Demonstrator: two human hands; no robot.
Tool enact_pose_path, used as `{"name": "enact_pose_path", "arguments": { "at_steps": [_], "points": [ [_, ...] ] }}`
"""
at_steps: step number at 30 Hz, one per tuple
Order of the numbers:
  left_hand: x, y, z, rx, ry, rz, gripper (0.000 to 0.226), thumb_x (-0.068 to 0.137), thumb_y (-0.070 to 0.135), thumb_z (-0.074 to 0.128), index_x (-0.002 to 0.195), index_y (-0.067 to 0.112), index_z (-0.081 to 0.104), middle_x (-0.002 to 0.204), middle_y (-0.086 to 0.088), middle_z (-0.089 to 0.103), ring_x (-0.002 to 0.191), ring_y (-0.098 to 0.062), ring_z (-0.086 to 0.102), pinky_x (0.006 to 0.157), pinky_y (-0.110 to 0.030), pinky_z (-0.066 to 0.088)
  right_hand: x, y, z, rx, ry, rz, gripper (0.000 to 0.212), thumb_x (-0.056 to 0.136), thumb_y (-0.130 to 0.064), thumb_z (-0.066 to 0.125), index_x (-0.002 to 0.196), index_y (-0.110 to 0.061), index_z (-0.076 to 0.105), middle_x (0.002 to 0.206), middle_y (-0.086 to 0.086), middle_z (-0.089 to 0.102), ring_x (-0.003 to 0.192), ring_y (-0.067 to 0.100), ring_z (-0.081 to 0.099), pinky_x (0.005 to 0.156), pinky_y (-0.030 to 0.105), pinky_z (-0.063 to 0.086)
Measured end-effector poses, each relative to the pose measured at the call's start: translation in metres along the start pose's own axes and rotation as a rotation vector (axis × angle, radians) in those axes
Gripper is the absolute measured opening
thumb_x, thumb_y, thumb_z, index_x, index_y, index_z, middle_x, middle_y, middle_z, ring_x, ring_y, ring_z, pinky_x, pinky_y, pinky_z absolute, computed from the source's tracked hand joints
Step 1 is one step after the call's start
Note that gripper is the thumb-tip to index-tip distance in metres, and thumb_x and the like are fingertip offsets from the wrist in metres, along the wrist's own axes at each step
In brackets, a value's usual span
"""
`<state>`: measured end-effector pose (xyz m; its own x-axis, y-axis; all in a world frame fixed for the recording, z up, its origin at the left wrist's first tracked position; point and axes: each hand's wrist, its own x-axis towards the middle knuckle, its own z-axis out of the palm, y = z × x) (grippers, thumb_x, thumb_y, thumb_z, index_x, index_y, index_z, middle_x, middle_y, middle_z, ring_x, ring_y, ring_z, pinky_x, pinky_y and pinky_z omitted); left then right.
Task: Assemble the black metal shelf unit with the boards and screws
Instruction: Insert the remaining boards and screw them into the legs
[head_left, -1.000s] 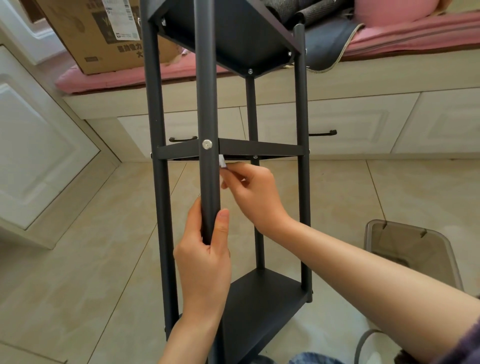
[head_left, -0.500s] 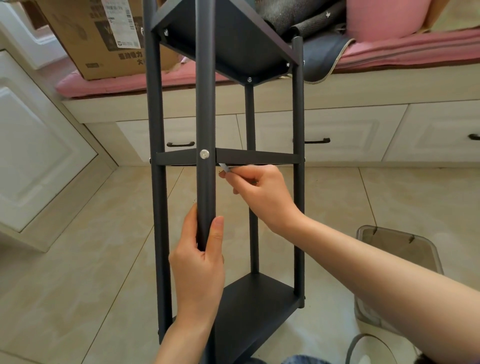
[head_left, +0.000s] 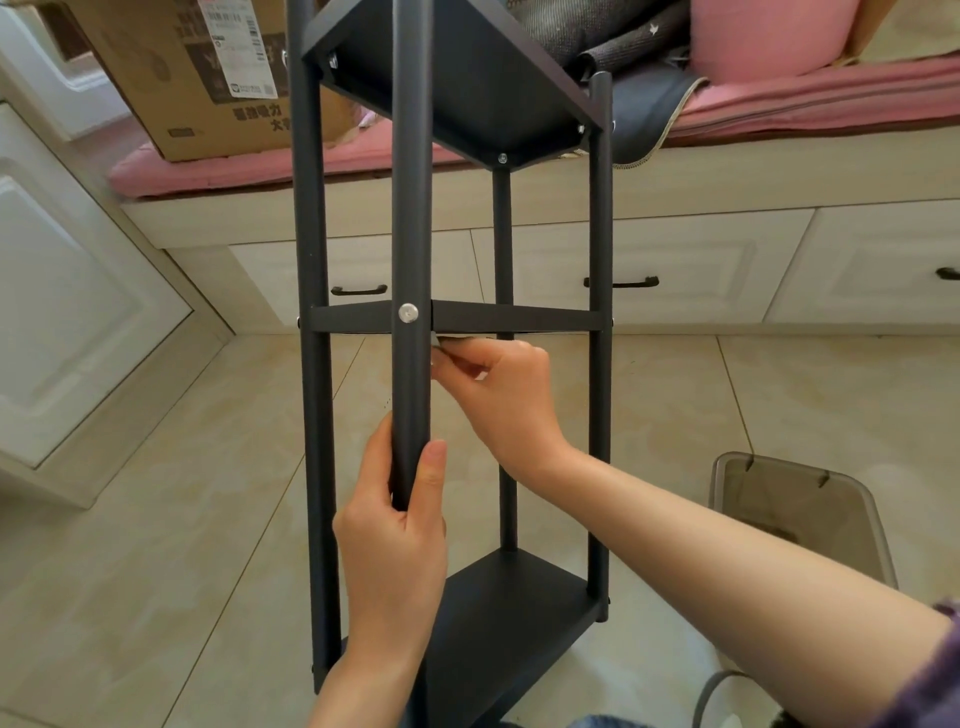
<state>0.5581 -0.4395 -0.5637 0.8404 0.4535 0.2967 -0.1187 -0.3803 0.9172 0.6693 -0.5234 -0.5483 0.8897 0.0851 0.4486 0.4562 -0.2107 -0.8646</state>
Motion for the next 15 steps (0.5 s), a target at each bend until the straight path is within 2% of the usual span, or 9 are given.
{"name": "enact_pose_path", "arguments": {
  "at_steps": [4,10,15],
  "points": [
    [0.002,-0.004,-0.002,-0.026,-0.012,-0.005,0.062,0.085,0.057,0.053,0.133,0.018,0.059,0.061,0.016,0.051,0.045,-0.011,0.051,0.042,-0.018,0.04,0.001,0.005,0.014,0.007,0.052,-0.029,0.011,0.091,-0.011,0.069,0.093,-0.005,0.078,0.082,0.002,0.075,0.071,0.012,0.065,0.074,0.028,0.054],
    [0.003,-0.007,-0.005,-0.048,-0.028,0.001,0.063,0.084,0.057,0.054,0.132,0.017,0.058,0.056,0.016,0.05,0.041,-0.011,0.047,0.04,-0.018,0.038,0.004,0.007,0.03,0.019,0.053,-0.066,0.01,0.09,-0.01,0.068,0.09,-0.004,0.076,0.079,0.006,0.074,0.07,0.018,0.064,0.072,0.024,0.049],
    [0.003,-0.008,-0.009,-0.061,-0.035,0.005,0.063,0.084,0.057,0.055,0.131,0.016,0.059,0.057,0.016,0.049,0.04,-0.011,0.046,0.039,-0.017,0.037,0.007,0.007,0.039,0.034,0.092,-0.1,0.008,0.088,-0.005,0.068,0.082,-0.002,0.072,0.071,0.004,0.069,0.065,0.009,0.053,0.071,0.005,0.04]
  ]
}}
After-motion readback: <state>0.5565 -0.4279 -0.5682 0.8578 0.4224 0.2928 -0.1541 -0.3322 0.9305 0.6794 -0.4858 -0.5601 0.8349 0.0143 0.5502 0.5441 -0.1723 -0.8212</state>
